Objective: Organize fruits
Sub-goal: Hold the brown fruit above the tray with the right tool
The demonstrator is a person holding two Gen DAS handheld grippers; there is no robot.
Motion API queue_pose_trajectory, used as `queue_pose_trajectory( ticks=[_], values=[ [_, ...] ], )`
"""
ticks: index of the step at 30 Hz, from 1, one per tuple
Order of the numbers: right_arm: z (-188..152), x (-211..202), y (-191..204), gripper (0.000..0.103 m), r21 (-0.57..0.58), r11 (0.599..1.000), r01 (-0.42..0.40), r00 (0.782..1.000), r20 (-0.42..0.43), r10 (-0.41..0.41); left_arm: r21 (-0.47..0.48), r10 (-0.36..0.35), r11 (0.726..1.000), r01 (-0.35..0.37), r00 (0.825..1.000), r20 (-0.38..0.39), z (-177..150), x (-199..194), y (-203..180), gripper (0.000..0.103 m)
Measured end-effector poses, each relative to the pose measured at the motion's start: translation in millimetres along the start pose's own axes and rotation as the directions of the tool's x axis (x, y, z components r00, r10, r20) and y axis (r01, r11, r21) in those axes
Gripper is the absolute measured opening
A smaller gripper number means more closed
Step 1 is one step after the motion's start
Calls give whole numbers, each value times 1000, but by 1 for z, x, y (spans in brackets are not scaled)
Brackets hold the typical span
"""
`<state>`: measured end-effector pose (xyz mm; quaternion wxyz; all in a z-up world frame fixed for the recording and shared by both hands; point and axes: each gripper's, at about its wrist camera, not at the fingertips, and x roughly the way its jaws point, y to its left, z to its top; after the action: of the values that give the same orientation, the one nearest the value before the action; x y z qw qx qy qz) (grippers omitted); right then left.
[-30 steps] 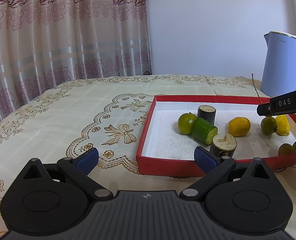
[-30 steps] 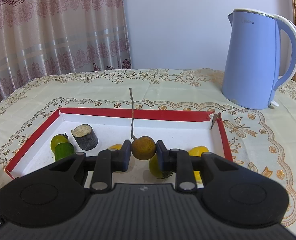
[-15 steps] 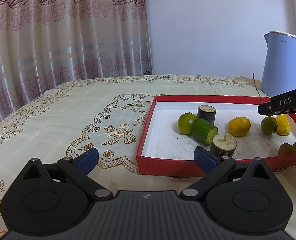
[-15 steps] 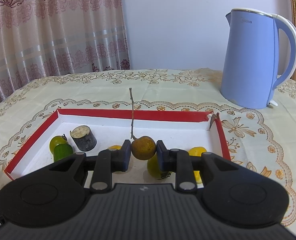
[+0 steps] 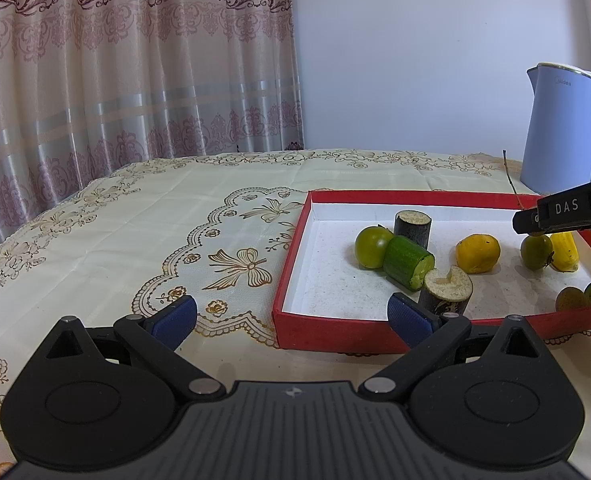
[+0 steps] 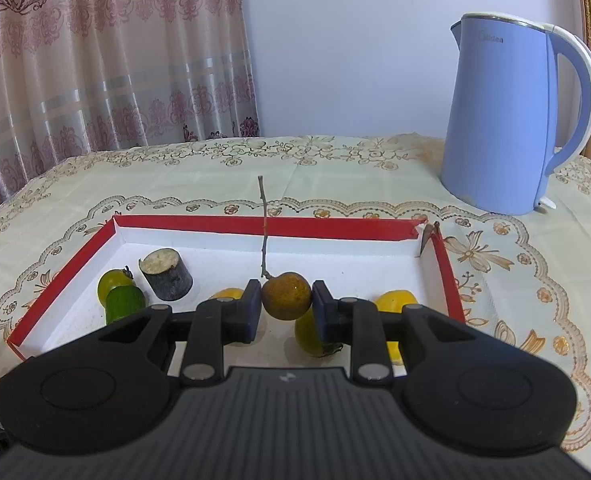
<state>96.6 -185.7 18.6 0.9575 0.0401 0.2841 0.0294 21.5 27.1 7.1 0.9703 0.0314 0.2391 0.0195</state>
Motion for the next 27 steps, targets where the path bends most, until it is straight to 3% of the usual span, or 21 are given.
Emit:
queue_pose_trajectory(
  ticks=[27],
  values=[
    [-2,2,1,26,0,1000,1,1000,-6,-1,0,0,1000,0,1000,0,0,0,-1,102]
  ],
)
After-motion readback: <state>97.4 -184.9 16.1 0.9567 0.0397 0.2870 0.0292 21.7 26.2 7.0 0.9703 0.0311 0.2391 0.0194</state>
